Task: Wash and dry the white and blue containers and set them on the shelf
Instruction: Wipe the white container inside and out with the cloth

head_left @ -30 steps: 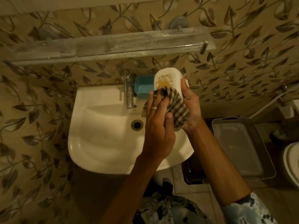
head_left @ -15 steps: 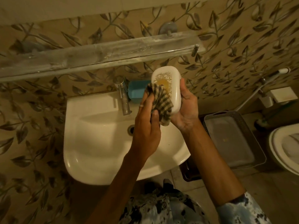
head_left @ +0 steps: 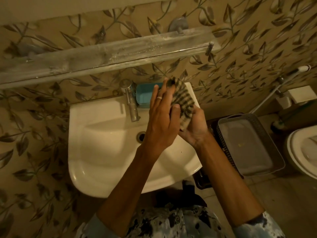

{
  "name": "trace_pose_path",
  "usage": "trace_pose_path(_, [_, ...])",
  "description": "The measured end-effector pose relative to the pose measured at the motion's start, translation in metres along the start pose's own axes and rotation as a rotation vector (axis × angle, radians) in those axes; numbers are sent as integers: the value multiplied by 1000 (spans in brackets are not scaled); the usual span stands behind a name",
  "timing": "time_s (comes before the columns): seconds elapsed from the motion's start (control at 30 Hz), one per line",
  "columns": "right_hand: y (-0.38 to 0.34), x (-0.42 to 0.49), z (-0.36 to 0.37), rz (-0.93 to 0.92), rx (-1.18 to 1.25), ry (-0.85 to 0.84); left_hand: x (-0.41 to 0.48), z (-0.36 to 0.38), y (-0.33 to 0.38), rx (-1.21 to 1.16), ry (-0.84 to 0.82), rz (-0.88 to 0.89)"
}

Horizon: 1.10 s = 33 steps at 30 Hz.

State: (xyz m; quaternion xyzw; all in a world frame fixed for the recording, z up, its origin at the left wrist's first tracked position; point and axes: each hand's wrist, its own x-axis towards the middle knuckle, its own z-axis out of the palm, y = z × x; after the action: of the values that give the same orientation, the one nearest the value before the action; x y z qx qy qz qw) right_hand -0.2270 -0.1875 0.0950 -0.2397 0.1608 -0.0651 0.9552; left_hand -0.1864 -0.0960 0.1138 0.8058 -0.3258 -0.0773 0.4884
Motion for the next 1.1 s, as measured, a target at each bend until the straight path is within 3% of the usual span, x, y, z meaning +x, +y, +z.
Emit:
trace_pose_path(0.2, [3,-7,-11,24,-124,-9,9,3,-18,-192,83,-221])
trace_pose_path(0.33, [0,-9,-19,-13,-172,-43,5,4,-31,-379,328,-389])
trace_pose_path(0.47, [-9,-5,-22,-81,-401,157,-3,-10,-47,-614,431,-466])
trace_pose_path(0.67, [-7,-1,-24,-191,-628,372,-15,-25,-42,-701,409,-468])
trace_pose_path(0.83, [-1,-3,-27,-220,-579,429,-18,-29,-33,-626,290,-476])
trace_pose_path(1.1, [-1,-7,-14,-75,-266,241,-21,-14,-24,-473,91,-355])
